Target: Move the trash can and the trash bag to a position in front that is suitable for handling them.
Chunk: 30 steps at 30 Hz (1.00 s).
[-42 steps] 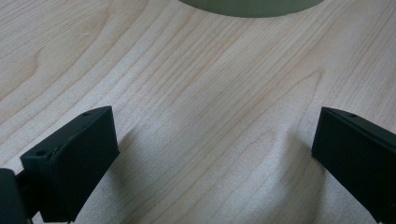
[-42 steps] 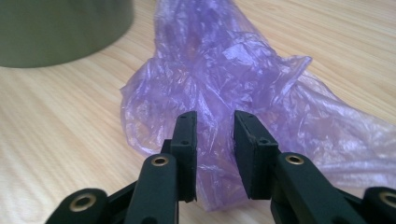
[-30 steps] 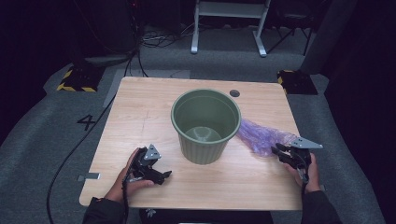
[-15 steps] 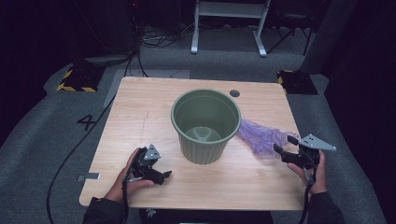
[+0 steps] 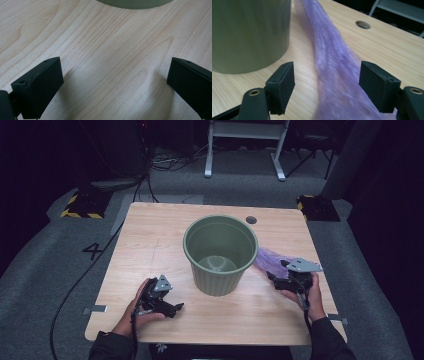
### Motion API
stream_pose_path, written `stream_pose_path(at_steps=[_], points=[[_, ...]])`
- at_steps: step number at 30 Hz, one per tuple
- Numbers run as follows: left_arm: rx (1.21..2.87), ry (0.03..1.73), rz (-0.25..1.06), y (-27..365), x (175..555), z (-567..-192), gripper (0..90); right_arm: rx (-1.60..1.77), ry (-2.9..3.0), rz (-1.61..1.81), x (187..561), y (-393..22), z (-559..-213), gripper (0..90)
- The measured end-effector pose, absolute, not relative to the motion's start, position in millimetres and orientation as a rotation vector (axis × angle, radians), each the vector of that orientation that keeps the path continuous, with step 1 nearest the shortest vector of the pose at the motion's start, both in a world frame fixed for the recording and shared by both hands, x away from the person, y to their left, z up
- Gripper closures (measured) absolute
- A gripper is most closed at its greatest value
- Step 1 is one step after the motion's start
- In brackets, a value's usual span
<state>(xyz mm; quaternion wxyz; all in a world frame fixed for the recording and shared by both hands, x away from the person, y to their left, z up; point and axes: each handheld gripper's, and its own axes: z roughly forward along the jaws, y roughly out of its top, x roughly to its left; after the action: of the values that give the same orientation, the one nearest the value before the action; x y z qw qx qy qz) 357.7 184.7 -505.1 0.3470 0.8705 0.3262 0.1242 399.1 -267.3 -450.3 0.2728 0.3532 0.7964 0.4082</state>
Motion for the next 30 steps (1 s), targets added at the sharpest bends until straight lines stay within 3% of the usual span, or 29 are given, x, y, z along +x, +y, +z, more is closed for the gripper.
stream_pose_path(at_steps=[4, 7, 9, 12, 17, 23, 28, 30], points=[[2.258, 0.846, 0.322, 185, 358, -505, 0.0, 0.96, 2.163, 1.06, 411, -257, -460, 28.2], [2.257, 0.848, 0.323, 185, 357, -505, 0.0, 1.014, 2.202, 1.012, 425, -257, -476, 43.9], [2.257, 0.848, 0.323, 185, 357, -505, 0.0, 1.039, 2.205, 1.006, 428, -259, -479, 45.8], [2.257, 0.849, 0.323, 185, 357, -505, 0.0, 1.08, 2.218, 0.974, 432, -267, -484, 60.4], [2.256, 0.851, 0.324, 184, 357, -505, 0.0, 1.078, 2.263, 0.873, 434, -274, -493, 68.8], [2.256, 0.851, 0.323, 185, 357, -505, 0.0, 1.092, 2.273, 0.897, 429, -293, -490, 68.4], [2.256, 0.851, 0.323, 185, 357, -505, 0.0, 1.104, 2.256, 0.928, 421, -307, -482, 58.2], [2.256, 0.851, 0.324, 185, 357, -505, 0.0, 1.086, 2.253, 0.886, 419, -306, -477, 47.1]])
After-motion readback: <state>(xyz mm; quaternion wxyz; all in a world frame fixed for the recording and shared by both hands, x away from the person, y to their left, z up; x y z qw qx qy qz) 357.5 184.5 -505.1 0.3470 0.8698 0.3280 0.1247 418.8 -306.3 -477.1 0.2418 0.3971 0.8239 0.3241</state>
